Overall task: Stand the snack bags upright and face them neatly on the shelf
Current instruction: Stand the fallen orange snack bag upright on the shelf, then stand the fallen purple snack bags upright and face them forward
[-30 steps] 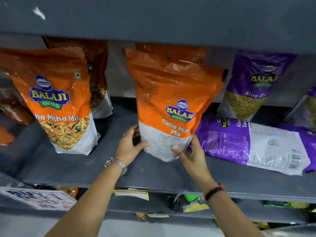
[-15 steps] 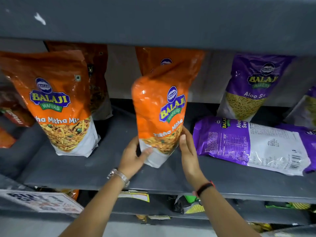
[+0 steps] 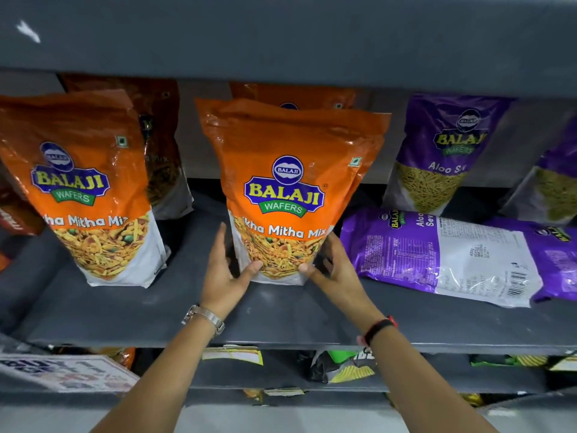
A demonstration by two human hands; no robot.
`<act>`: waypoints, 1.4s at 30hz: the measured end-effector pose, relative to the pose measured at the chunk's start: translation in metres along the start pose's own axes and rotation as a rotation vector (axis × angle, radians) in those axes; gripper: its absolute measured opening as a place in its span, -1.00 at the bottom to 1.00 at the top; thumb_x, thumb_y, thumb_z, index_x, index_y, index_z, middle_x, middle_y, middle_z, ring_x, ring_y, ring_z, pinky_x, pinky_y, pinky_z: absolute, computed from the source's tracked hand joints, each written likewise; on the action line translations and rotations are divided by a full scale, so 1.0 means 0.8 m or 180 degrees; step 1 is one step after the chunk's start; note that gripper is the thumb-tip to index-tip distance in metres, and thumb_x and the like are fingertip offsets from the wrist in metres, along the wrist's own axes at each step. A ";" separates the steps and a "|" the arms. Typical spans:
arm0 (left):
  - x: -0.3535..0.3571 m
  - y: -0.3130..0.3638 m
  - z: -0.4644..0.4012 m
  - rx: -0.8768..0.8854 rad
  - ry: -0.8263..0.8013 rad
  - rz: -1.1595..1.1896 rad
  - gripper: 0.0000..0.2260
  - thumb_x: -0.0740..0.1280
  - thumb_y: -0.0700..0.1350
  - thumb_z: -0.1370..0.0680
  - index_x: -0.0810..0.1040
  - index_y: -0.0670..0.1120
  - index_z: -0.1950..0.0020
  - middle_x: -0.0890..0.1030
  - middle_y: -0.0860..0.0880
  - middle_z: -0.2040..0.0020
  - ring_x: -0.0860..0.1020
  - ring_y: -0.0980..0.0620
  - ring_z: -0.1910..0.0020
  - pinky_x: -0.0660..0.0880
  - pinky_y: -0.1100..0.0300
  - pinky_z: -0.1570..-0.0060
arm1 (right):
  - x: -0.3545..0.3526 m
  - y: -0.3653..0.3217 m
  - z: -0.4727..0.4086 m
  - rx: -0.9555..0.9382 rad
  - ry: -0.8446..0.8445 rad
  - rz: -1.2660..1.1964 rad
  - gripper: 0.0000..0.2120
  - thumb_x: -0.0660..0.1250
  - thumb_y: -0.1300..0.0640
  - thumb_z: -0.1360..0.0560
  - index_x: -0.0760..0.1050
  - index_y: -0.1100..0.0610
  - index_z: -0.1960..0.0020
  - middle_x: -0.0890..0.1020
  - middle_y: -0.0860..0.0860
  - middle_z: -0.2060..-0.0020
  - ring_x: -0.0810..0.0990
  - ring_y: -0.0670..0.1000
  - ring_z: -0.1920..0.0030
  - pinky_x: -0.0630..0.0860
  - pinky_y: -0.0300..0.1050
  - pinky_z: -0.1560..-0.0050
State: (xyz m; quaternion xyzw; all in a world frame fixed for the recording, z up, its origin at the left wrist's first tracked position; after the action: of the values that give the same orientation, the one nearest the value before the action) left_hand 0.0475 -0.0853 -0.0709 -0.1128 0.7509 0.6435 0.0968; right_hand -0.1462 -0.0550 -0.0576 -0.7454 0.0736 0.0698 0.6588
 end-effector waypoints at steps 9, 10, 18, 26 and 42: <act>0.128 0.123 0.059 0.1682 -0.0238 -0.1309 -0.69 0.30 0.01 -0.44 0.48 -0.10 -0.11 0.62 -0.10 0.01 0.48 0.10 0.04 0.45 0.11 -0.02 | -0.219 -0.041 -0.012 -0.0080 0.0680 0.1543 -0.64 0.35 0.21 -0.43 0.46 0.19 -0.22 0.57 0.15 -0.16 0.52 0.09 -0.16 0.37 -0.33 -0.08; 0.153 0.117 0.060 0.1249 -0.0619 -0.1386 -0.75 0.33 0.02 -0.43 0.54 -0.09 -0.02 0.67 -0.07 0.13 0.53 0.11 0.18 0.48 0.11 0.13 | -0.248 -0.035 -0.015 0.0082 0.0577 0.1865 -0.68 0.34 0.19 -0.44 0.48 0.18 -0.19 0.59 0.18 -0.14 0.54 0.13 -0.16 0.41 -0.20 -0.13; 0.288 0.059 0.086 -0.2383 -0.1209 0.1228 -0.74 0.28 0.00 -0.47 0.48 -0.22 0.17 0.61 -0.20 0.18 0.63 -0.03 0.29 0.61 0.25 0.31 | -0.393 0.036 -0.016 0.1686 -0.1122 0.2613 -0.35 0.23 -0.26 -0.38 0.29 0.07 -0.35 0.37 0.09 -0.38 0.30 0.06 -0.36 0.18 -0.04 -0.41; 0.314 0.058 0.090 -0.2414 -0.0022 0.2418 -0.84 0.23 -0.27 -0.50 0.49 -0.17 0.27 0.67 -0.05 0.47 0.63 0.07 0.48 0.60 0.24 0.39 | -0.408 0.048 -0.017 0.1591 -0.1406 0.2228 -0.41 0.37 -0.13 -0.35 0.38 0.18 -0.24 0.46 0.10 -0.25 0.37 0.09 -0.31 0.28 0.01 -0.35; 0.279 0.179 0.012 0.0274 -0.0425 0.0937 -0.84 0.29 -0.32 -0.45 0.56 -0.10 0.06 0.66 0.20 0.26 0.55 0.30 0.21 0.48 0.41 0.10 | -0.360 0.088 0.032 0.0293 -0.0123 0.0538 -0.39 0.52 0.39 -0.20 0.34 0.26 -0.18 0.52 0.24 -0.17 0.55 0.02 -0.12 0.49 -0.23 -0.16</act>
State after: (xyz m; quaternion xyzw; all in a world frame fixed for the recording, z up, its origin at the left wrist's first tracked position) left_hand -0.2080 -0.0653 -0.0021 0.0456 0.7781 0.6239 0.0558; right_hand -0.4424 -0.0332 -0.0716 -0.7041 0.1266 0.1361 0.6854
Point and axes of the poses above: each hand's wrist, its own z-axis away from the middle knuckle, its own x-axis out of the palm, y = z × x, the point moved 7 cm from there along -z, towards the middle knuckle
